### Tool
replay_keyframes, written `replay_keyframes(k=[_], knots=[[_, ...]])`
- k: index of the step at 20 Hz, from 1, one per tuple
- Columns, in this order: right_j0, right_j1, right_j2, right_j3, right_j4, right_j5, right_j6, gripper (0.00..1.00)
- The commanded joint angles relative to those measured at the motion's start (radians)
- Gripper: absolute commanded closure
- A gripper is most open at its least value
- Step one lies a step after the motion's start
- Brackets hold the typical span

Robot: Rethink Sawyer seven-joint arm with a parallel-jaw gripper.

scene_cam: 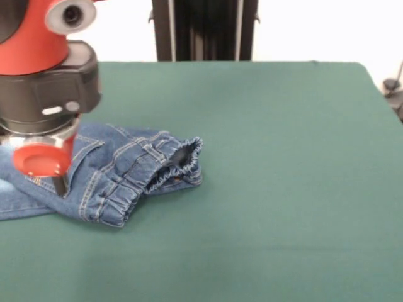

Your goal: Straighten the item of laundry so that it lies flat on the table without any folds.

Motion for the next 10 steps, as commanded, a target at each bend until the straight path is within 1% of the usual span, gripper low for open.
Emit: replay_keyframes(k=[1, 4, 10], knots=[[0.131, 0.068, -0.079, 0.065, -0.007, 0.205, 0.448, 1.00], [0.153, 0.075, -0.108, 0.039, -0.047, 0.199, 0.425, 1.00], [0.184, 0.099, -0.129, 0.005, -0.063, 0.220, 0.459, 1.00]])
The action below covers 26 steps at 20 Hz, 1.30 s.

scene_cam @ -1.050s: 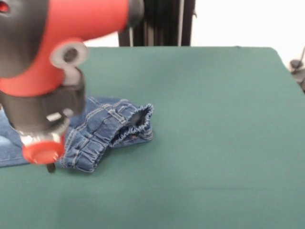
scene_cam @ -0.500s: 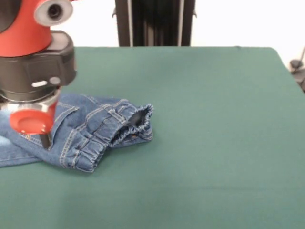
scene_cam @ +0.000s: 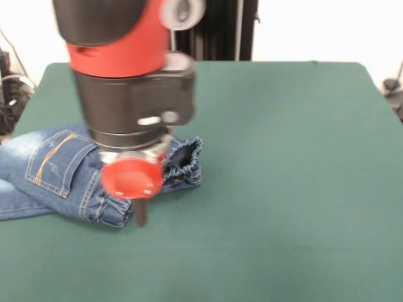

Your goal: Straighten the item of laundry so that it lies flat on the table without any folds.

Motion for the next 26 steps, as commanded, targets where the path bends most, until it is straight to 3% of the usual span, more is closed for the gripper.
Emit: replay_keyframes(k=[1, 7, 10, 21, 23, 26], knots=[[0.071, 0.101, -0.116, 0.005, 0.017, 0.092, 0.280, 1.00], [0.036, 0.064, -0.121, 0.056, 0.073, 0.040, 0.174, 1.00], [0.027, 0.050, -0.144, 0.068, 0.058, 0.009, 0.084, 1.00], [0.002, 0.030, -0.147, 0.085, 0.075, -0.021, -0.045, 1.00], [0.003, 0.033, -0.147, 0.080, 0.074, -0.018, -0.048, 1.00], [0.020, 0.116, -0.178, 0.054, -0.001, 0.079, 0.042, 1.00]])
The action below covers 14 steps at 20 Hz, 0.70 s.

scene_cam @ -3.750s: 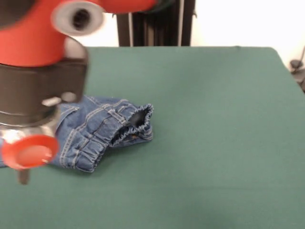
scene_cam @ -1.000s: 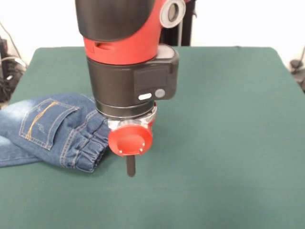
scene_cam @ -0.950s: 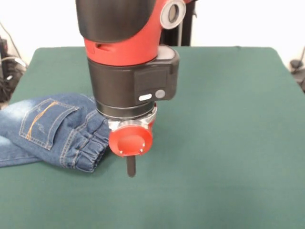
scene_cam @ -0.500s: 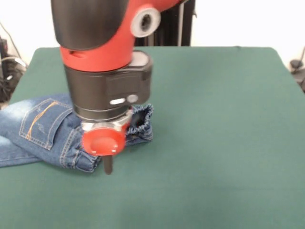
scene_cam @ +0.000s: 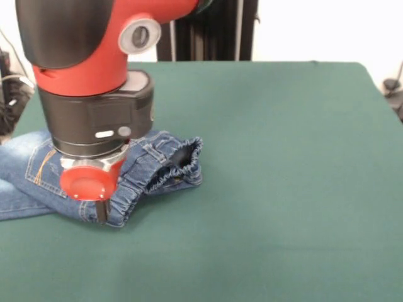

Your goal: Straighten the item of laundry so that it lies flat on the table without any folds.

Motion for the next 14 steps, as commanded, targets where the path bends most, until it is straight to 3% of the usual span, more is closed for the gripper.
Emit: replay_keyframes(k=[1, 7, 14], knots=[[0.059, 0.144, -0.111, 0.028, -0.029, 0.110, 0.068, 1.00], [0.101, 0.260, -0.194, -0.065, -0.184, 0.179, 0.155, 1.00], [0.082, 0.295, -0.201, -0.047, -0.227, 0.265, 0.199, 1.00]])
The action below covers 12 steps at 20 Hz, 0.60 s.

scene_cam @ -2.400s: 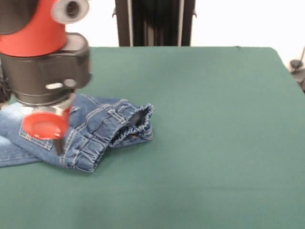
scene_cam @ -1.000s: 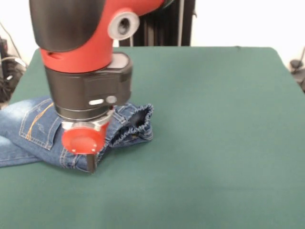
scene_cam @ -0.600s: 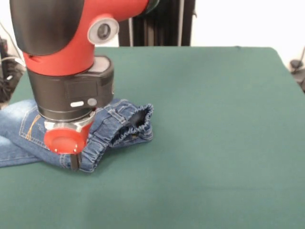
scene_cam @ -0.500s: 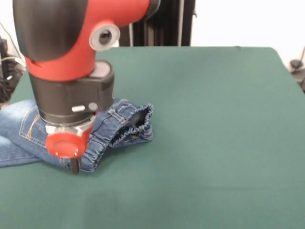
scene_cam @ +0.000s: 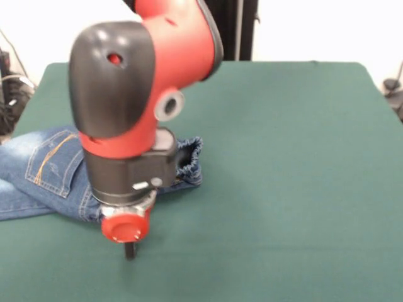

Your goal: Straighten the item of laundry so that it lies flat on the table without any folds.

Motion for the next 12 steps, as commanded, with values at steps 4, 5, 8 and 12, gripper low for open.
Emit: replay_keyframes(k=[4, 5, 8, 12], knots=[[-0.004, 0.080, -0.087, 0.077, 0.036, 0.139, 0.156, 1.00], [-0.006, 0.078, -0.095, 0.083, 0.027, 0.143, 0.153, 1.00], [-0.008, 0.080, -0.129, 0.091, -0.011, 0.159, 0.149, 1.00], [0.002, 0.074, -0.166, 0.082, -0.051, 0.153, 0.125, 1.00]])
